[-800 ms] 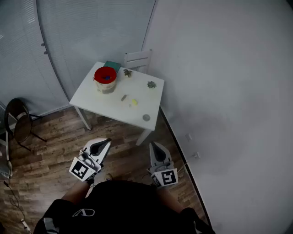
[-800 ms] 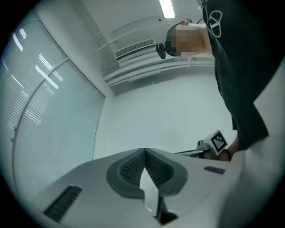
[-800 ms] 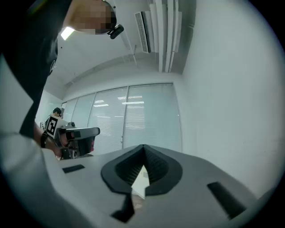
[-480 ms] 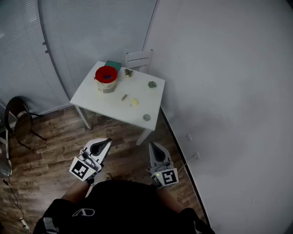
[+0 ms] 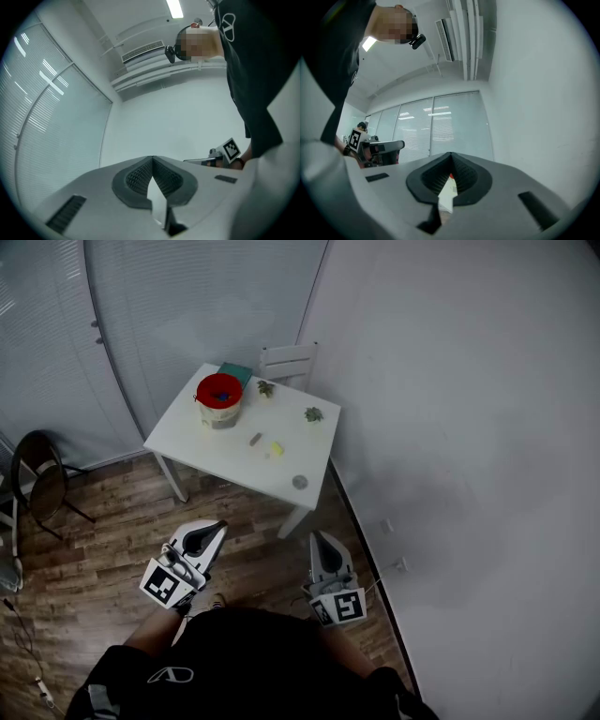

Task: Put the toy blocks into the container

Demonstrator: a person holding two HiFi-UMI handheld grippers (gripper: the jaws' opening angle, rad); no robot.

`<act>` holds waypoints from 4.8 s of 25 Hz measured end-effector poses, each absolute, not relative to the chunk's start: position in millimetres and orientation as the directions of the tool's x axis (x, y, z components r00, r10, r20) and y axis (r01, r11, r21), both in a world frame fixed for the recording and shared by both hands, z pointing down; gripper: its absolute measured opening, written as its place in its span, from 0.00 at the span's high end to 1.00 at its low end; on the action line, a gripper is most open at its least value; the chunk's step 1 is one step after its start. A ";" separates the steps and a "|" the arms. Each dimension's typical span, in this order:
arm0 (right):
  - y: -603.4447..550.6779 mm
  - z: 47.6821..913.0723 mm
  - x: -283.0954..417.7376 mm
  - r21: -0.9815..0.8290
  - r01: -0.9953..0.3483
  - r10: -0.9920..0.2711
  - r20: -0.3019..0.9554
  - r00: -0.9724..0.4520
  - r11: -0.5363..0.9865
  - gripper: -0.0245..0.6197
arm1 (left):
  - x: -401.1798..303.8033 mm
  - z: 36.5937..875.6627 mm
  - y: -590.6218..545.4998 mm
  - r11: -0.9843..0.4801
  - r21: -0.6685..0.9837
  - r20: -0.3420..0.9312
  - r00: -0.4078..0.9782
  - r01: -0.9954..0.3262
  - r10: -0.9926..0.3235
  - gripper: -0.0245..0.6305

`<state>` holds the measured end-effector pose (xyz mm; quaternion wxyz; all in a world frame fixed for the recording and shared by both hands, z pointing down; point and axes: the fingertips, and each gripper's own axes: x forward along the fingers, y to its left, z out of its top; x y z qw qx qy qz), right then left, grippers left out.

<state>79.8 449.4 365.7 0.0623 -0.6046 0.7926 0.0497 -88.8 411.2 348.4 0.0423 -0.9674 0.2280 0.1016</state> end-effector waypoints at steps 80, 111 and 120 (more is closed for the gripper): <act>-67.1 525.8 169.0 0.026 -0.930 -0.853 0.410 -0.324 0.366 0.17 | 20.3 405.6 -53.7 -0.922 0.095 -0.159 0.908 -0.376 -0.387 0.95; -44.6 821.7 167.4 -0.254 -0.832 -0.076 0.940 -0.332 0.494 0.58 | -11.4 443.2 -43.4 -0.857 0.130 -0.060 0.859 -0.499 -0.509 0.95; -46.7 838.9 169.0 -0.251 -0.846 0.010 0.960 -0.280 0.471 0.69 | -18.9 446.9 -42.4 -0.848 0.135 -0.051 0.851 -0.512 -0.522 0.95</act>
